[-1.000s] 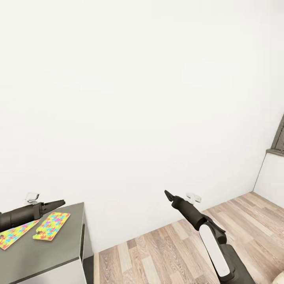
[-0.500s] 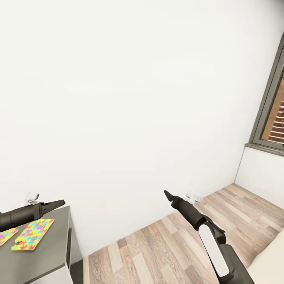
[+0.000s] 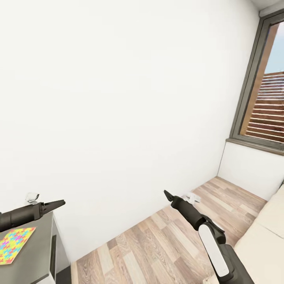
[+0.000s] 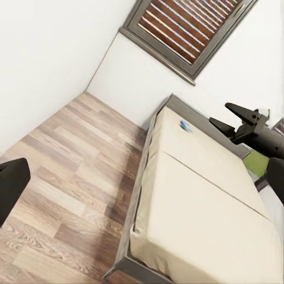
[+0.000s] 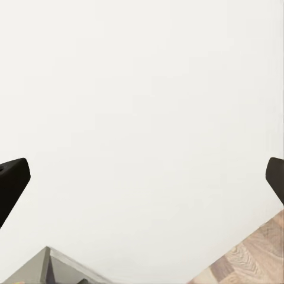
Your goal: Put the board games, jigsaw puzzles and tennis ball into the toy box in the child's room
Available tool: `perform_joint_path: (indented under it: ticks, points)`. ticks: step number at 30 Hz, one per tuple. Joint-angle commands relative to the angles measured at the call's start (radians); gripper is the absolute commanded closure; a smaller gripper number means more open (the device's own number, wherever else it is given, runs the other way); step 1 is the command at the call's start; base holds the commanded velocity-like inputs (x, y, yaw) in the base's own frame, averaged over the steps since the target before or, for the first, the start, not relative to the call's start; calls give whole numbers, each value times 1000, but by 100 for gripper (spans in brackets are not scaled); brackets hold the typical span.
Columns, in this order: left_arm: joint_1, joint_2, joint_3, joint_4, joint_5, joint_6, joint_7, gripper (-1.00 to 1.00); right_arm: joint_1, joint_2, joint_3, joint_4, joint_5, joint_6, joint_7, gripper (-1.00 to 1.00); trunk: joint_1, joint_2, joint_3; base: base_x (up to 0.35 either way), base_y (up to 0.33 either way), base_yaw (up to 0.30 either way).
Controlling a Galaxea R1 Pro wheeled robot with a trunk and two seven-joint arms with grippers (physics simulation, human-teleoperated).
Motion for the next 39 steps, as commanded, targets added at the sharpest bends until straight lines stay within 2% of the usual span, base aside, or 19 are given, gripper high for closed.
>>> perform_joint_path:
  ticks: [1,39]
  points:
    - [0,0,0,0,0,11,-4,-100,0,0,0,0,-4,4,1,-100,0,-1,-1,0,0,-239]
    - [3,-1,8,5,2,-12,0,-100,-2,5,1,8,0,3,-1,-100,0,-1,-33,0,0,-245]
